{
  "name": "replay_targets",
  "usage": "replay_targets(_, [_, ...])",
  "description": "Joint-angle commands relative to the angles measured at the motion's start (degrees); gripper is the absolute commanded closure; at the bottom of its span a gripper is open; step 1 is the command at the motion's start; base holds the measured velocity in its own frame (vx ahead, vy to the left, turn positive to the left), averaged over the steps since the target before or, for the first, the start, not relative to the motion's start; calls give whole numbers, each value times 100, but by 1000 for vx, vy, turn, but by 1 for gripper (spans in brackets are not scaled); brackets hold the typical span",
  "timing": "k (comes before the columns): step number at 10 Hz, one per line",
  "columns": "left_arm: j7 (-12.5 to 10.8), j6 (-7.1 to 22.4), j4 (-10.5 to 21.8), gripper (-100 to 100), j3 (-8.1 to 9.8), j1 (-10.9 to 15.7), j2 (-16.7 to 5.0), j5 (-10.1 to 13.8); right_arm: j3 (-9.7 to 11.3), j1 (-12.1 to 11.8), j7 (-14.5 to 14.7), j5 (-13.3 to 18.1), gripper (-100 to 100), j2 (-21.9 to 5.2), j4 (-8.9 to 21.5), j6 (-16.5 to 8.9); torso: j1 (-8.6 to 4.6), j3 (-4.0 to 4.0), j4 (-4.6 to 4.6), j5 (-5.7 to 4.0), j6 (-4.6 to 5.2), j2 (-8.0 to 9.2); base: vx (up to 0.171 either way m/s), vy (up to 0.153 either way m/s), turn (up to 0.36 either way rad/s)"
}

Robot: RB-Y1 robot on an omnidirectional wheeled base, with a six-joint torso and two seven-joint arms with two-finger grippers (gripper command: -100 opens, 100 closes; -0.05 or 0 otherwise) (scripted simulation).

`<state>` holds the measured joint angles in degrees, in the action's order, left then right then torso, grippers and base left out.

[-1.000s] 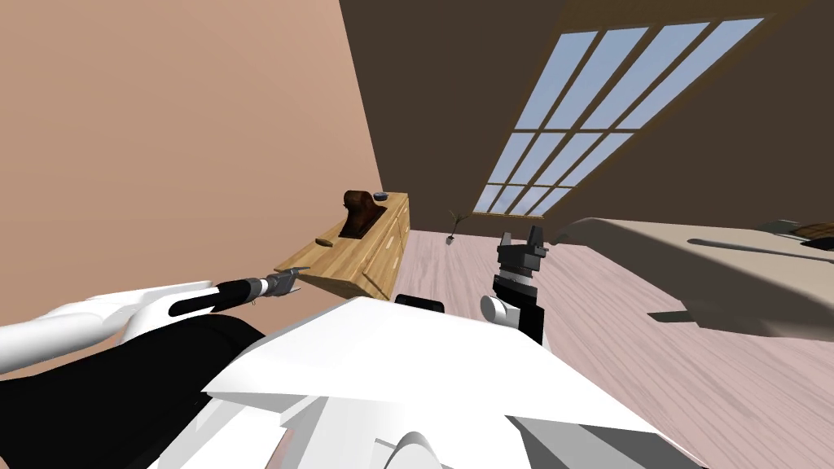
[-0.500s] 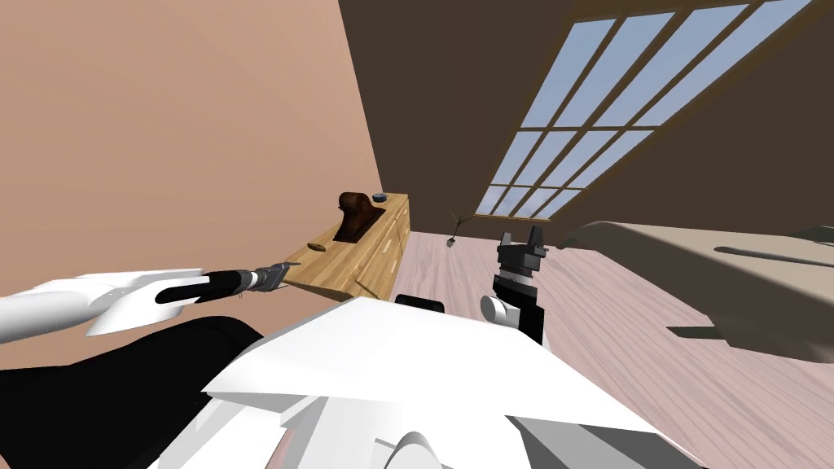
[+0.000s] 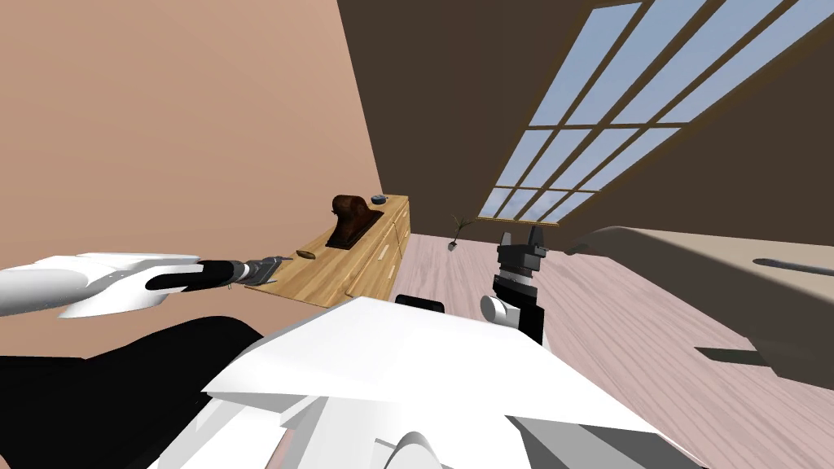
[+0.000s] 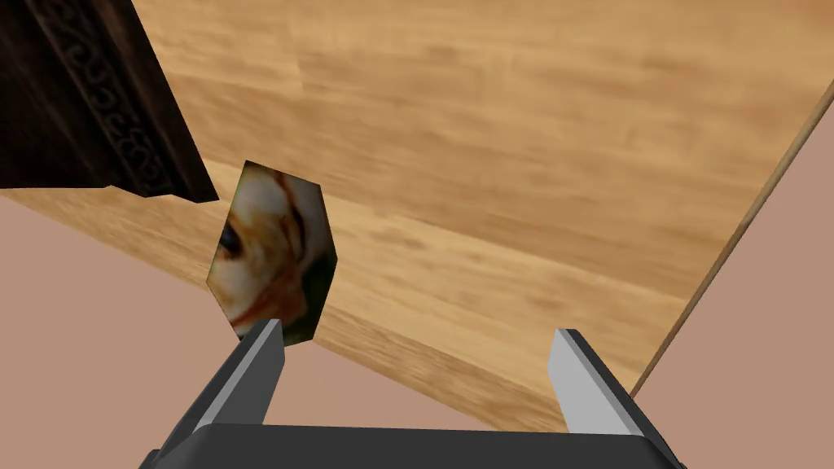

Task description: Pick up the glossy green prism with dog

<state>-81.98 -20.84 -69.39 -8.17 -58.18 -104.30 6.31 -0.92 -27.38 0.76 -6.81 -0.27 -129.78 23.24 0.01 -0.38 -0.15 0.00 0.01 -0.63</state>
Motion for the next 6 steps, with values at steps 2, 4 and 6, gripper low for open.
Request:
replay_targets(2, [-358, 31, 113, -100, -134, -74, -364, -83, 0, 0, 0, 0, 0, 0, 0, 0, 1, -6, -2, 1, 0, -10, 205, -26, 51])
replay_targets(4, [-551, 20, 135, -100, -234, -157, -550, -137, 0, 0, 0, 0, 0, 0, 0, 0, 1, -7, -3, 1, 0, -11, 202, -11, 37])
replay_targets(6, [-619, 12, 131, -100, -280, -195, -611, -160, 0, 0, 0, 0, 0, 0, 0, 0, 6, -5, -3, 3, 0, -7, 146, -13, 25])
